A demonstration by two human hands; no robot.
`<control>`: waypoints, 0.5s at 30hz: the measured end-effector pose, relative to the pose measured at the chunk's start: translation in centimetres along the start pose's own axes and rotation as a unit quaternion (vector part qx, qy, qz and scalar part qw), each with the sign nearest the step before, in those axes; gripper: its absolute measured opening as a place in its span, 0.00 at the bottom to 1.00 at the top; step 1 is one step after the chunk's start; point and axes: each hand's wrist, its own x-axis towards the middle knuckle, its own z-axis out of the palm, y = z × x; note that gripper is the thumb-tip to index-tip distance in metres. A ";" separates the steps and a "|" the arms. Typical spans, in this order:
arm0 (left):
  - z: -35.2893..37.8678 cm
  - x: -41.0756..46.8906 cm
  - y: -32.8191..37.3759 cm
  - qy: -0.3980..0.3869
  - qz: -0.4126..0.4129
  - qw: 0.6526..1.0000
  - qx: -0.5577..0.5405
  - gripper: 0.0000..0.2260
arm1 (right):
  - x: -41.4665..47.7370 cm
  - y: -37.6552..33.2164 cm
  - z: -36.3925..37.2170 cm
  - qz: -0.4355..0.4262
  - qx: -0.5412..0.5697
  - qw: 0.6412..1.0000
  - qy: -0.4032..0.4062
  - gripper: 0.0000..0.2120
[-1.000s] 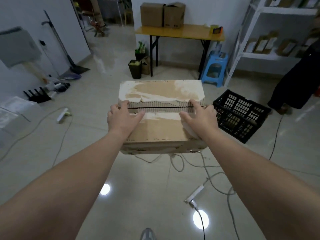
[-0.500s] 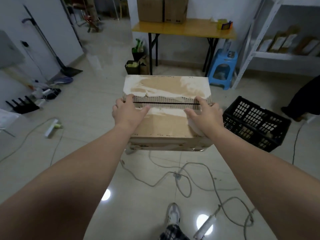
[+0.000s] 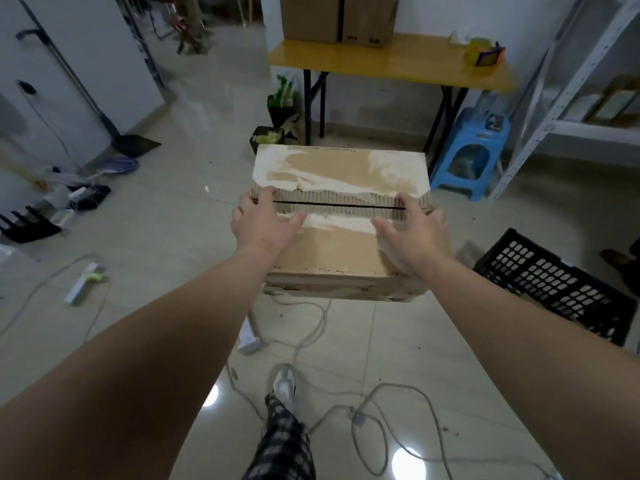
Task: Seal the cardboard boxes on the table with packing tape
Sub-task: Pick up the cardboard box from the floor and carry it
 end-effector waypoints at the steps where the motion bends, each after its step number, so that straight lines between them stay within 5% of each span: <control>1: 0.3 1.9 0.0 -0.002 0.001 1.000 0.004 0.32 | 1.8 -0.6 0.6 0.002 0.003 1.000 -0.004 0.32; 15: 4.9 30.1 4.8 -0.061 0.049 0.997 0.017 0.31 | 27.6 -7.9 4.5 0.048 -0.020 0.998 0.021 0.32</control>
